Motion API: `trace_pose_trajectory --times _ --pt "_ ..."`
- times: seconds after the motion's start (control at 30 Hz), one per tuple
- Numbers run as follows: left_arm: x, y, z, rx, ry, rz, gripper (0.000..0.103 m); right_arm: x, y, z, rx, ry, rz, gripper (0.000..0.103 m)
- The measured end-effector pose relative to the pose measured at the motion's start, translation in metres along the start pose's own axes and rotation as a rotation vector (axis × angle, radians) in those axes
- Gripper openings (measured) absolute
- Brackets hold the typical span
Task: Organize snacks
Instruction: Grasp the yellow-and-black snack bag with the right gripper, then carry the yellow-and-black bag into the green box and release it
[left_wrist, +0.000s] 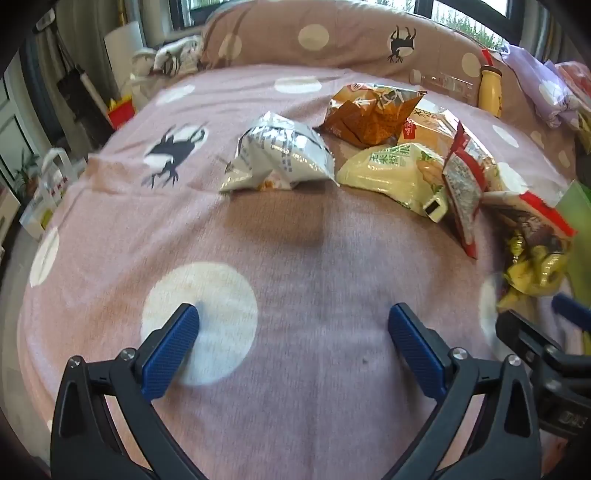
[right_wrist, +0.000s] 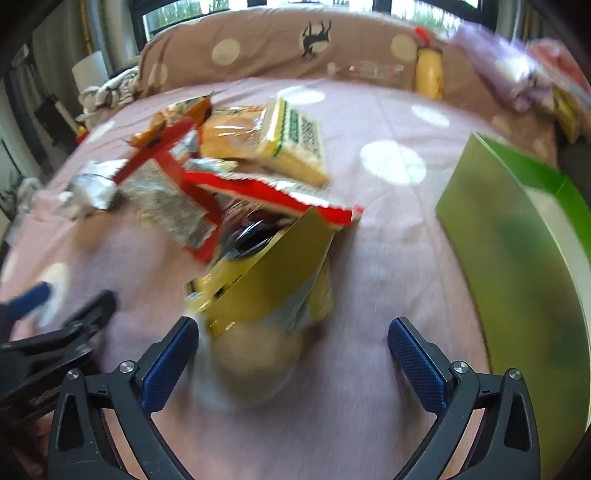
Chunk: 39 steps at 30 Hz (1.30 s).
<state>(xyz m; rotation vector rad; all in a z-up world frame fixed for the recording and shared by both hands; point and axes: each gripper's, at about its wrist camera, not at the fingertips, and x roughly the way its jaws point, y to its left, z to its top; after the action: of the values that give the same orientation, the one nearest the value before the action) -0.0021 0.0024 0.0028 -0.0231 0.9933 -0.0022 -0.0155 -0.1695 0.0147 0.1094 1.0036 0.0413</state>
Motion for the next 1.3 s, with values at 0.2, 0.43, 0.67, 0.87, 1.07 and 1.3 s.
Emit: trace_pose_trajectory --times 0.2,0.43,0.67,0.87,1.07,1.3 --pt "-0.039 -0.001 0.003 -0.051 -0.065 -0.160 0.099 -0.060 0.001 0.007 0.019 -0.075 0.059 0.103" --pt "-0.045 -0.024 0.018 -0.072 -0.060 -0.483 0.093 -0.084 -0.006 0.044 0.103 -0.122 0.164 0.092" --pt "-0.031 -0.071 0.028 0.025 0.099 -0.543 0.091 -0.045 -0.020 0.045 0.189 -0.045 0.242 0.072" --pt "-0.012 -0.085 0.030 0.117 0.145 -0.551 0.077 -0.018 -0.037 0.039 0.253 0.019 0.296 0.069" --pt "0.002 -0.093 0.027 0.134 0.150 -0.635 0.067 -0.001 -0.043 0.042 0.268 0.057 0.312 0.067" --pt "-0.011 -0.104 0.020 0.152 0.117 -0.649 0.046 0.015 -0.047 0.039 0.295 0.097 0.295 0.058"
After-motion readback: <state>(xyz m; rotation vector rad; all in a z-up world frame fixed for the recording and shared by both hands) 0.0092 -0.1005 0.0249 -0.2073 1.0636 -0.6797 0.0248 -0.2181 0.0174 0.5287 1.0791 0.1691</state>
